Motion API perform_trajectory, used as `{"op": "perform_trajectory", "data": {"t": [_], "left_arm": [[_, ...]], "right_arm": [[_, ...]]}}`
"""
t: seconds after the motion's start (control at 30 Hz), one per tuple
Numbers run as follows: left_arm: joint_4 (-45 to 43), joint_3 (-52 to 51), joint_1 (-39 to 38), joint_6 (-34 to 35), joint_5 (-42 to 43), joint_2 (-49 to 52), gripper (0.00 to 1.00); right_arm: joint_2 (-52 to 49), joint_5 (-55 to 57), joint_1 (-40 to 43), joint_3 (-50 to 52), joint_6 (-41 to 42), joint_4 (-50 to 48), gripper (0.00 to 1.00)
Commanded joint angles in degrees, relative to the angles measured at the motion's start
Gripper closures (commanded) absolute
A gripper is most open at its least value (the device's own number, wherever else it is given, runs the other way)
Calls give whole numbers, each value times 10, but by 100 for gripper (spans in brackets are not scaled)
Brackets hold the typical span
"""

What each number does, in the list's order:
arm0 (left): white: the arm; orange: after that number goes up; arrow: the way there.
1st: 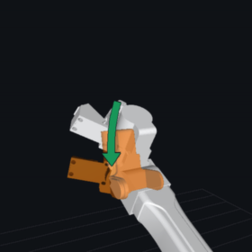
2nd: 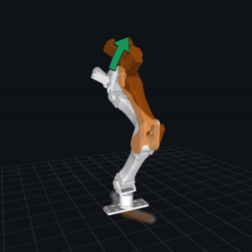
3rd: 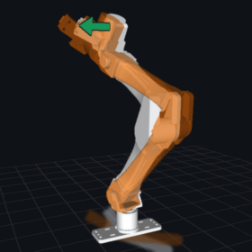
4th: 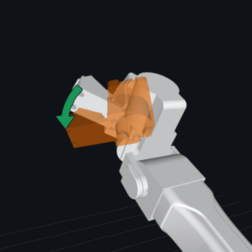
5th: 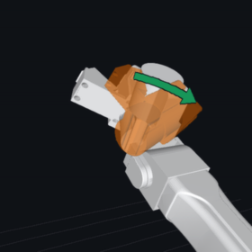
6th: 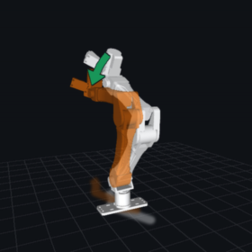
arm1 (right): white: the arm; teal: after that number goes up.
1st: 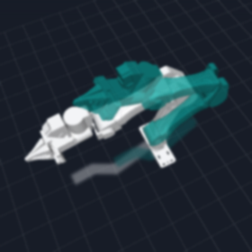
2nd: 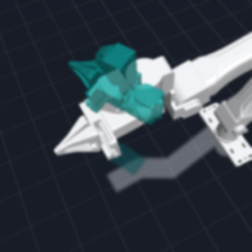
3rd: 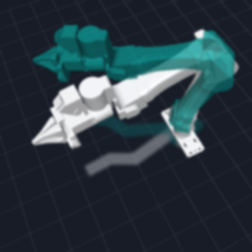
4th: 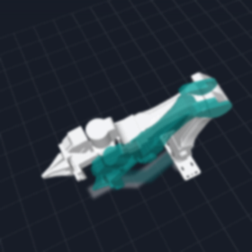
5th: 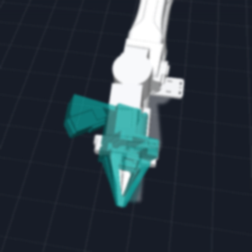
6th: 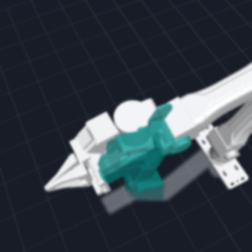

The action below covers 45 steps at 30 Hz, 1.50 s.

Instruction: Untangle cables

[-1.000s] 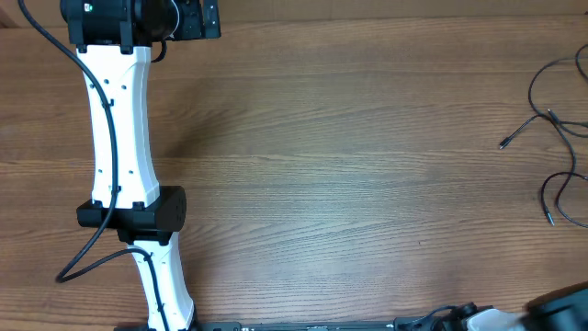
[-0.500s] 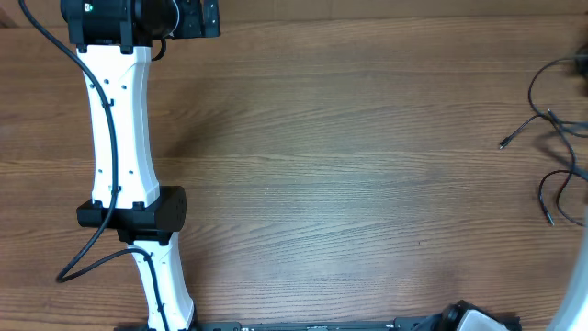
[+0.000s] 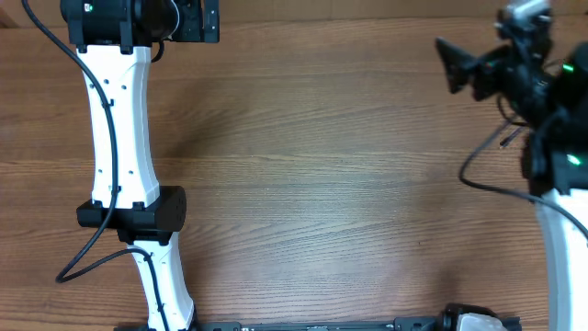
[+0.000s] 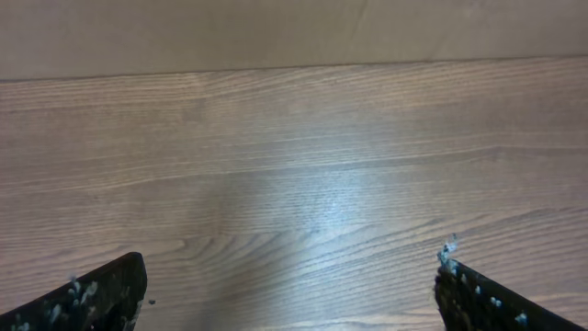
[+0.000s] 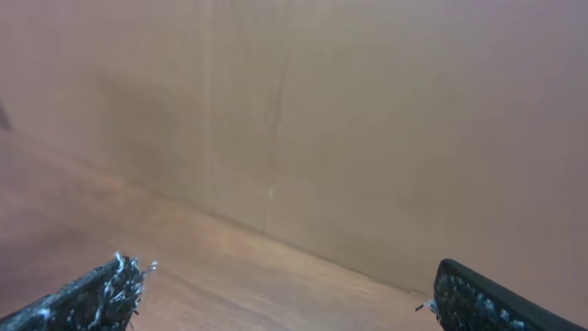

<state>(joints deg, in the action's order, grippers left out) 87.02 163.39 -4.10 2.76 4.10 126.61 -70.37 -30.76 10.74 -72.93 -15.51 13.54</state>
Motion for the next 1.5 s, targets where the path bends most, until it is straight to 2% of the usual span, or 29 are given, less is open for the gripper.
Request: {"op": "perform_trajectory", "data": {"t": [0.0, 0.27, 0.4, 0.53, 0.67, 0.73, 0.83, 0.97, 1.07, 1.13, 1.3, 1.47], "left_arm": [[2, 6, -1, -16, 2, -13, 0], [23, 6, -1, -16, 2, -13, 0], [23, 6, -1, -16, 2, -13, 0], [23, 6, -1, -16, 2, -13, 0], [25, 6, -1, -18, 2, -13, 0], [25, 6, -1, -26, 2, -13, 0], [22, 6, -1, -26, 2, -13, 0], [21, 6, -1, -26, 2, -13, 0], [21, 6, -1, -26, 4, -13, 0], [21, 6, -1, -26, 4, -13, 0], [22, 6, -1, -26, 5, -13, 0], [31, 6, -1, -26, 4, -13, 0]], "right_arm": [[73, -87, 41, -2, 43, -10, 0], [246, -88, 97, 2, 48, 9, 0], [327, -47, 119, 12, 45, 103, 0], [376, -36, 126, 70, 31, 111, 0], [397, -30, 126, 151, 54, 79, 0], [397, -28, 126, 199, 78, 34, 0], [393, -2, 126, 297, 165, -86, 0], [363, 158, 125, 438, 300, -263, 0], [303, 264, 125, 519, 351, -386, 0], [257, 261, 125, 545, 358, -438, 0], [148, 165, 125, 554, 339, -542, 0], [115, 79, 125, 559, 326, -625, 4]]}}
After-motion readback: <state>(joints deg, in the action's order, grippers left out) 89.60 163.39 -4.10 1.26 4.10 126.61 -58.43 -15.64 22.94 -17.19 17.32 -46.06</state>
